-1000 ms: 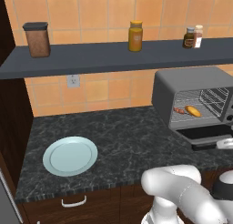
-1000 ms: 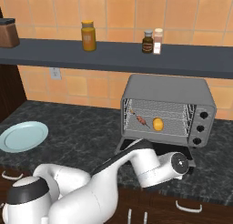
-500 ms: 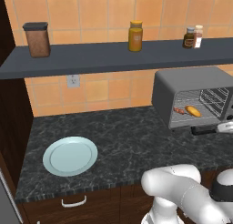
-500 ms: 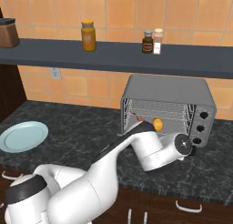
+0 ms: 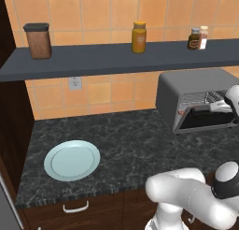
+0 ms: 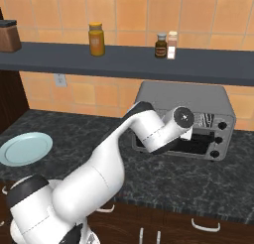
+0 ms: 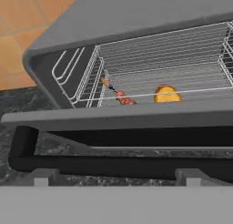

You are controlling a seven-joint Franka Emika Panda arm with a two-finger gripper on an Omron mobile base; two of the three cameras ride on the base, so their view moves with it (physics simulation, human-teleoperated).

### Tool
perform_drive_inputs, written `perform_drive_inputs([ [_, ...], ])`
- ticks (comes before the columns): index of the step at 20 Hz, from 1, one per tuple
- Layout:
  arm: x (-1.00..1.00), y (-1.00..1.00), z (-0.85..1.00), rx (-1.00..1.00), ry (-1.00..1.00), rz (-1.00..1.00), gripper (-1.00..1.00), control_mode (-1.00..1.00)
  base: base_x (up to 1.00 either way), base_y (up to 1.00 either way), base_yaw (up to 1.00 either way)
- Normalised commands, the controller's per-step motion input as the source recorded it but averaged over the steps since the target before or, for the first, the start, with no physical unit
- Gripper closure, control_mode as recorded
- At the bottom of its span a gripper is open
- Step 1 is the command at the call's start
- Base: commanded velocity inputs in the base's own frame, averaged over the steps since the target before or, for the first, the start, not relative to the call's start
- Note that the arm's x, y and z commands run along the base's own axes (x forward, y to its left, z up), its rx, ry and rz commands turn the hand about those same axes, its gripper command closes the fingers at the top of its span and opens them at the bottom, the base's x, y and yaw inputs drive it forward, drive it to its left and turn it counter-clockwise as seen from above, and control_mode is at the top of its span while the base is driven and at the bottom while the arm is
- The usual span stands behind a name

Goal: Pick up the kebab skewer and baguette bread, and place them inside the toaster oven. Close the toaster oven door and start by setting the timer.

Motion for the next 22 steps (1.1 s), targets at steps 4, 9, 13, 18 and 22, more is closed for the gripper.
perform_drive_inputs([
  [4,0.83,0.44,0.00,0.00,0.00,0.00,-1.00,-1.00,0.00,0.00,0.00],
  [9,0.64,0.36,-0.06,0.00,0.00,0.00,-1.00,-1.00,0.00,0.00,0.00],
  [13,0.61,0.32,-0.16,0.00,0.00,0.00,-1.00,-1.00,0.00,0.00,0.00],
  [18,0.21,0.12,-0.08,0.00,0.00,0.00,-1.00,-1.00,0.00,0.00,0.00],
  [22,-0.10,0.00,0.08,0.00,0.00,0.00,-1.00,-1.00,0.00,0.00,0.00],
])
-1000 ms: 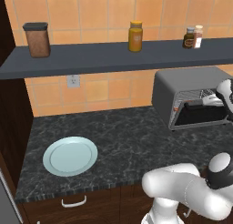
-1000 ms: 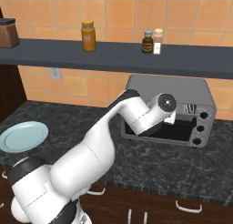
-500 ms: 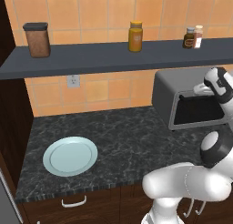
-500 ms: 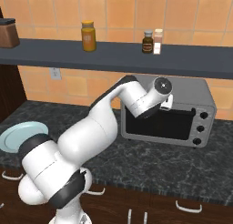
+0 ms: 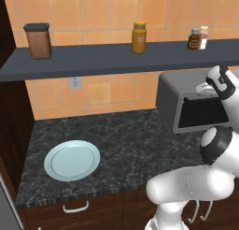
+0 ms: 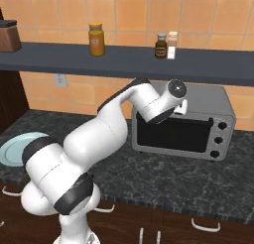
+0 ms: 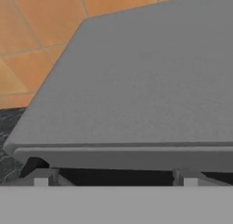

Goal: Pick up the kebab skewer and baguette bread, and place them inside the toaster oven. Close the toaster oven door and start by setting the timer.

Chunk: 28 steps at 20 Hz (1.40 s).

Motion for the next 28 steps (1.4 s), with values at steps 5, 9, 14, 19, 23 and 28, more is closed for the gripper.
perform_drive_inputs([
  [5,-0.38,0.00,0.23,0.00,-0.06,0.00,-1.00,-1.00,0.00,0.00,0.00],
  [9,-0.52,0.00,0.26,-0.01,-0.07,0.00,-1.00,-1.00,0.00,0.00,0.00],
  [14,-0.55,-0.12,0.17,-0.04,-0.07,0.00,-1.00,-1.00,0.00,0.00,0.00],
  [19,-0.42,-0.39,0.02,-0.08,-0.02,0.01,-1.00,-1.00,0.00,0.00,0.00],
  [23,-0.17,-0.51,0.00,-0.21,0.00,0.03,-1.00,-1.00,0.00,0.00,0.00],
  [28,-0.07,-0.68,-0.04,-0.16,-0.01,0.01,-1.00,-1.00,0.00,0.00,0.00],
])
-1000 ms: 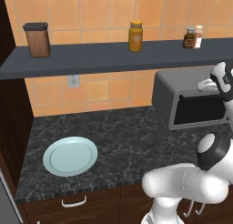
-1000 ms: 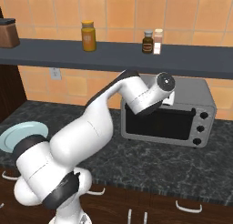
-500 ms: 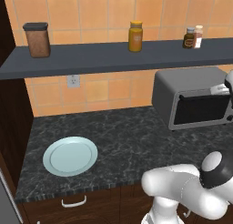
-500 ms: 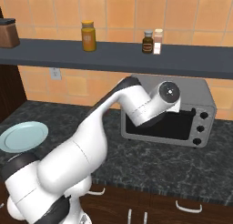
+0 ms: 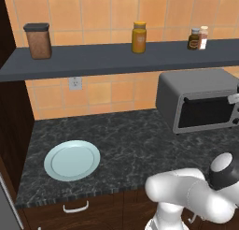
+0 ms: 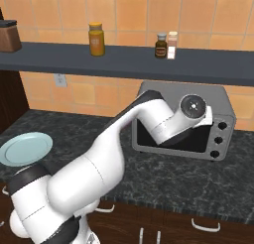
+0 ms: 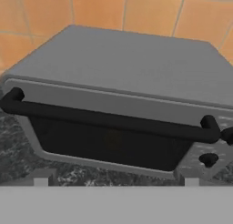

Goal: Pick up the kebab skewer and baguette bread, and place them inside the toaster oven. Close the toaster oven door and start by setting the timer.

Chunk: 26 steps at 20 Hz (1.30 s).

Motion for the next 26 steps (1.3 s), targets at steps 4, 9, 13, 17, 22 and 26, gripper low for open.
perform_drive_inputs([
  [4,-0.04,-0.64,-0.17,-0.03,-0.07,0.02,-1.00,-1.00,0.00,0.00,0.00],
  [9,-0.09,-0.63,-0.50,0.00,-0.22,0.01,-1.00,-1.00,0.00,0.00,0.00],
  [13,-0.02,-0.51,-0.77,0.00,-0.29,0.02,-1.00,-1.00,0.00,0.00,0.00],
  [17,0.00,-0.49,-0.51,-0.01,-0.32,0.00,-1.00,-1.00,0.00,0.00,0.00],
  [22,0.22,-0.38,-0.11,-0.04,-0.26,0.00,-1.00,-1.00,0.00,0.00,0.00],
  [26,0.48,-0.14,0.00,-0.04,-0.16,0.00,-1.00,-1.00,0.00,0.00,0.00],
])
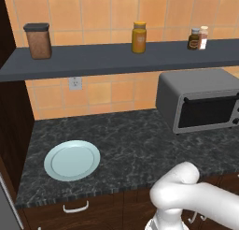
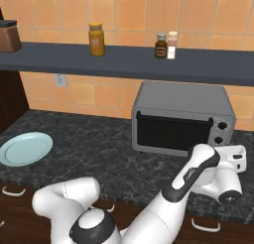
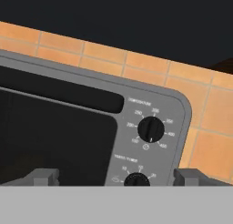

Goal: Pick up the kebab skewer and baguette bread, and place them inside the toaster oven. Close the toaster oven door and start by setting the timer.

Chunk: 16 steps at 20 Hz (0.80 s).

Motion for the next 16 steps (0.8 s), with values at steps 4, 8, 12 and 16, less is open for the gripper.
perform_drive_inputs([
  [4,0.16,-0.03,-0.01,-0.01,-0.01,0.00,-1.00,-1.00,0.00,0.00,0.00],
  [8,0.09,-0.21,0.00,0.00,0.00,0.00,-1.00,-1.00,0.00,0.00,0.00],
  [12,0.15,-0.05,-0.05,0.00,0.00,0.00,-1.00,-1.00,0.00,0.00,0.00],
  [16,0.22,-0.03,-0.11,0.00,0.00,0.00,-1.00,-1.00,0.00,0.00,0.00],
])
